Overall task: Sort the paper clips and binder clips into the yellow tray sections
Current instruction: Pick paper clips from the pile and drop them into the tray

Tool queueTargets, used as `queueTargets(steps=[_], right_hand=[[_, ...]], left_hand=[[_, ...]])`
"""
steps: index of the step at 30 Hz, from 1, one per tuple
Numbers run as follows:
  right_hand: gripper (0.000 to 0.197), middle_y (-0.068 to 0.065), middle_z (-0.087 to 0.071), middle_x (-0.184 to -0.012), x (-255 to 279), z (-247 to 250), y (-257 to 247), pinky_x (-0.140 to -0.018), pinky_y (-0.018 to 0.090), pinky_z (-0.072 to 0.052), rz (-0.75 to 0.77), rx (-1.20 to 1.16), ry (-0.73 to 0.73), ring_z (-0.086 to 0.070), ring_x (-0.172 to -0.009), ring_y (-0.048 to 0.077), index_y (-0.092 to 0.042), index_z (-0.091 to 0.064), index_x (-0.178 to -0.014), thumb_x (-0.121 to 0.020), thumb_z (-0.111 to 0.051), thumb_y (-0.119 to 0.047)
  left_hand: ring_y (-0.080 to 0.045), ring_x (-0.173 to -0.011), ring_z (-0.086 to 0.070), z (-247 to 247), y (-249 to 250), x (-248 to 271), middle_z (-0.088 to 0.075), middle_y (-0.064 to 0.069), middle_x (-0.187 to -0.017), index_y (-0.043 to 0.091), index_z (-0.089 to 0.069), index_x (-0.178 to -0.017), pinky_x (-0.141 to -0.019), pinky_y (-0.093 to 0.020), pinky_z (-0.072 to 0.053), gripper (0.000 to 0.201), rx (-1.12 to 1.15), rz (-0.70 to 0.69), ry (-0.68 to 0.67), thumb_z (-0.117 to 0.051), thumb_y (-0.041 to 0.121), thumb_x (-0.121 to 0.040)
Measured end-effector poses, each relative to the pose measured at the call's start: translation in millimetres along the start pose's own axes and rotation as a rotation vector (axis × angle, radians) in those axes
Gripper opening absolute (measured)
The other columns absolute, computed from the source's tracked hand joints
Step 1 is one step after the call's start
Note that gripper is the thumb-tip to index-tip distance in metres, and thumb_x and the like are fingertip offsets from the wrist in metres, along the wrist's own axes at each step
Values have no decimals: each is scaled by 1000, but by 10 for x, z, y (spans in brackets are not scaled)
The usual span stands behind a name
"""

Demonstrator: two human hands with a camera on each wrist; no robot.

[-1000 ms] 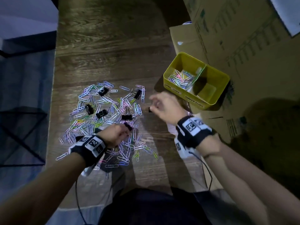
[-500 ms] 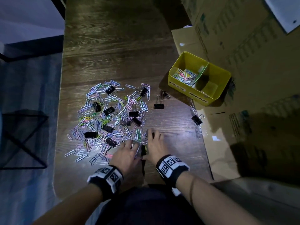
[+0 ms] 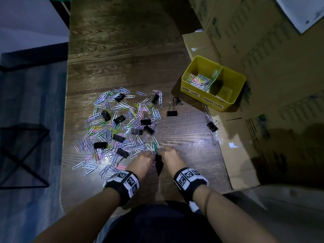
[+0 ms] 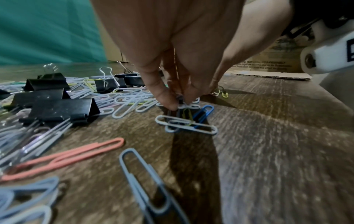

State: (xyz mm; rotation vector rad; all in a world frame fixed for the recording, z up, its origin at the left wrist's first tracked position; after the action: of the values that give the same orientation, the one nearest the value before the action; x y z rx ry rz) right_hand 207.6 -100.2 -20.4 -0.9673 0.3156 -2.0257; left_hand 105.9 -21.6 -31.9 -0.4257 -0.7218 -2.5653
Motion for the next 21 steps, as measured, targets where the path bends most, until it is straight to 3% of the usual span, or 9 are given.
queueTargets(steps=[3, 6, 8, 9, 11, 13, 15, 19, 21], right_hand=[[36, 7, -64, -113, 17, 26, 77, -93, 24, -45, -49, -154, 75, -60, -98, 20, -24, -67, -112, -87, -55, -3], [29, 3, -70, -95, -15, 67, 172, -78, 12, -43, -130, -297, 145, -57, -75, 9, -21, -72, -105, -84, -63, -3], [24, -10, -61, -73, -30, 114, 224, -65, 8, -40, -160, -367, 150, -51, -61, 3, -17, -74, -100, -83, -66, -3], [22, -12, -56, -69, -31, 136, 251, -60, 9, -40, -170, -397, 147, -50, -59, 3, -18, -74, -98, -82, -68, -4], [20, -2, -60, -74, -37, 154, 317, -55, 14, -42, -200, -479, 140, -52, -62, 7, -20, -74, -96, -79, -73, -8], [21, 7, -65, -78, -47, 201, 362, -57, 18, -47, -201, -602, 130, -51, -60, 4, -14, -74, -96, -77, -75, -5], [22, 7, -64, -74, -59, 297, 400, -58, 16, -48, -175, -773, 151, -49, -54, -1, -5, -73, -95, -75, -74, 4], [29, -7, -72, -70, -53, 582, 513, -62, 16, -51, -144, -943, 255, -58, -60, 2, -24, -74, -75, -69, -78, 4], [29, -11, -73, -69, -15, 798, 532, -63, 16, -52, -132, -1018, 304, -62, -64, 2, -23, -73, -74, -70, -77, 5]], left_hand=[[-29, -104, -52, -7, -24, -38, -58, -11, -108, 5, -61, -104, -87, -38, -44, 29, -37, 23, -51, -55, 1, -76], [-26, -90, -57, 81, -21, -56, -61, -8, -94, 7, -65, -86, -76, -34, -46, 19, 63, -3, -22, -56, 2, -71], [-20, -75, -58, 158, -74, -78, -64, -4, -79, 10, -65, -71, -69, -29, -48, 12, 156, -16, -10, -59, 2, -67], [-16, -69, -57, 201, -101, -90, -64, -2, -74, 12, -65, -68, -67, -27, -48, 12, 203, -16, -15, -60, 1, -67], [-8, -62, -56, 264, -183, -114, -64, 3, -70, 15, -66, -67, -65, -22, -48, 15, 313, 21, -48, -65, 0, -68], [-4, -61, -58, 323, -245, -136, -66, 4, -72, 17, -65, -69, -62, -17, -49, 15, 422, 114, -108, -69, 2, -71], [-5, -61, -60, 420, -265, -166, -68, 2, -72, 16, -66, -70, -62, -17, -50, 16, 542, 183, -115, -71, 2, -72], [-19, -67, -64, 853, -95, -267, -68, -10, -73, 9, -67, -70, -71, -31, -56, 17, 800, 149, -143, -67, -8, -73], [-21, -62, -63, 1142, 85, -412, -67, -14, -71, 8, -66, -70, -67, -31, -56, 19, 911, 81, -138, -64, -11, -74]])
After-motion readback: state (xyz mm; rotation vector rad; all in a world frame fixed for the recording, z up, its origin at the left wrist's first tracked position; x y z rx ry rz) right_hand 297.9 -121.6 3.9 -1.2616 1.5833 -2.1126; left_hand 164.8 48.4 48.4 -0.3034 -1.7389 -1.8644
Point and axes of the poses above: each hand's wrist, its own x-axis away from the middle knuckle, its own z-axis out of the back of the hand, y = z × x, the point moved 3 cm from there along -x, towards the middle knuckle
